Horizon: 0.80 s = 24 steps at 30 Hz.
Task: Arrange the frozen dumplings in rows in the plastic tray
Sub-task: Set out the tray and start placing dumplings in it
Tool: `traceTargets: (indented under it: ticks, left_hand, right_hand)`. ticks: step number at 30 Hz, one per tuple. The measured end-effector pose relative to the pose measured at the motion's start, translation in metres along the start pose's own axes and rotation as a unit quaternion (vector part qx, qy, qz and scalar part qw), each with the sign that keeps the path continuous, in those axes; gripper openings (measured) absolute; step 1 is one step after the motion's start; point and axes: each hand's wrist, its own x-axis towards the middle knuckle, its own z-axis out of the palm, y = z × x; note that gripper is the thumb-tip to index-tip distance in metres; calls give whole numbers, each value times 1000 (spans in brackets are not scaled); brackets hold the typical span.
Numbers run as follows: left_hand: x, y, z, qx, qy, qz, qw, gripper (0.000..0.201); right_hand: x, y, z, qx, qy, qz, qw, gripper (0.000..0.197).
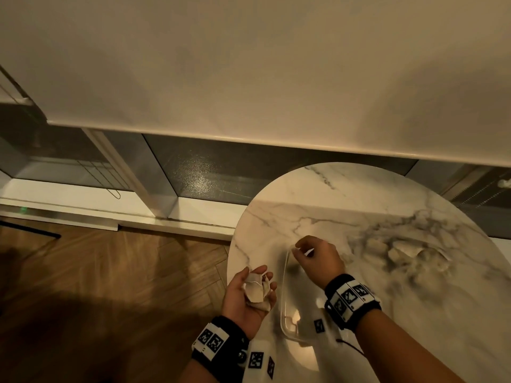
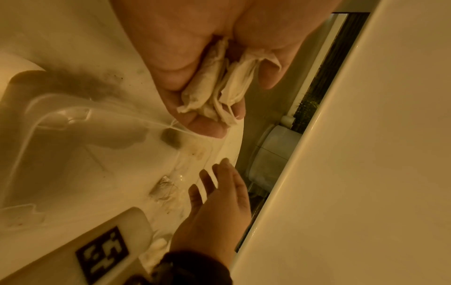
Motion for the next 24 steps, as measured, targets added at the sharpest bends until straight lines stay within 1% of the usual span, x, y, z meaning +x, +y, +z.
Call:
traceTargets:
  ticks: [1,5,7,8,10,12,14,16,18,21,24]
  left_hand:
    - [0,-1,0,-3,-7,-3,1000,41]
    - [1,-5,5,13,-37,-33,999,48]
    - [1,-8,11,28,-52,-26,998,50]
    - [1,-10,14,39,-55,-17,998,52]
    - [-1,-14,19,68,-45,-8,997,55]
    - [-1,-16,21,86,-39,-23,995,56]
    - [-3,-20,25,102,-37,-39,993,57]
    - [-4,-25,31,109,-40,-45,992,59]
    - [-4,-29,35,108,-52,-47,992,60]
    - [-5,-33,37,106,-82,-53,990,59]
    - [-3,-37,33,112,-85,-48,989,59]
  right_hand:
    - [-9,-6,-1,29,-2,-9,1000,3]
    - [-48,-21,-10,122,-60,-55,989,18]
    - [-65,-27,-17,137,-74,-89,984,12]
    - [-73,-31,-20,124,-81,-116,982,14]
    - [-84,-33,-23,33,-88,-179,979,30]
    - [-89,-34,-21,-53,-75,-219,971,36]
    - [-92,-34,-18,-85,-46,-233,968,31]
    - [-95,-33,-16,-98,-5,-242,965,22]
    - [-96,-30,-15,-104,22,-242,964,15]
    - [-98,-27,-16,-101,35,-237,966,13]
    - [-100,-27,-19,-77,34,-233,969,16]
